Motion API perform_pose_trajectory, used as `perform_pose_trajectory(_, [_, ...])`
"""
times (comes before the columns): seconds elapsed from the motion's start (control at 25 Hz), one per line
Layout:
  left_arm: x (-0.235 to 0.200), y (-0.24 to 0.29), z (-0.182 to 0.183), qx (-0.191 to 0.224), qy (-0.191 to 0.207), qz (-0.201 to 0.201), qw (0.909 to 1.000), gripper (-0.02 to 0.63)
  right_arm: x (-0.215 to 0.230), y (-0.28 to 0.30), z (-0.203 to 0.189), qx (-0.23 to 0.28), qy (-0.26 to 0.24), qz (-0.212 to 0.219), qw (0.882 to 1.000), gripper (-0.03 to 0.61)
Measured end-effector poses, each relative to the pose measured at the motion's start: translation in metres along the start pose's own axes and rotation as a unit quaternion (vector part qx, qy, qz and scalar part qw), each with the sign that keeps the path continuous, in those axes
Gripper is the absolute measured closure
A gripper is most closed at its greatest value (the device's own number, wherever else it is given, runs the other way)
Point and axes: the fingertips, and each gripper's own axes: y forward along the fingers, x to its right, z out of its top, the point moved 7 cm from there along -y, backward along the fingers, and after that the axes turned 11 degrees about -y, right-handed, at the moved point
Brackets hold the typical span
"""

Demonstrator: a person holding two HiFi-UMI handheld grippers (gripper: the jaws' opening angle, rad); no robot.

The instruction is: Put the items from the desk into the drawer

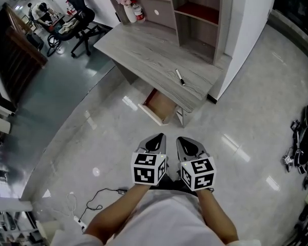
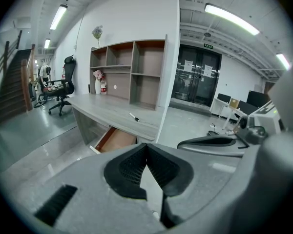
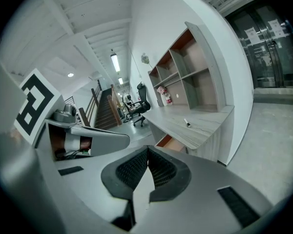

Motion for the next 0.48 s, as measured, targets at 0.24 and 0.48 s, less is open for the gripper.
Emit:
perform_pose_trajectory(0.24, [-0.012, 0.002, 0.003, 0.0, -0.019, 0.013, 0.9997, 0.612, 0.009, -0.003, -0.007, -0.008, 0.009, -0.007, 1.0, 0.577])
perform_pose_trajectory(0.48, [-0.01, 0.016, 0.005, 0.001, -0.02, 0.005, 0.9998, 0.612, 0.018, 0.007, -0.008, -0.018, 0.007, -0.007, 1.0, 0.577])
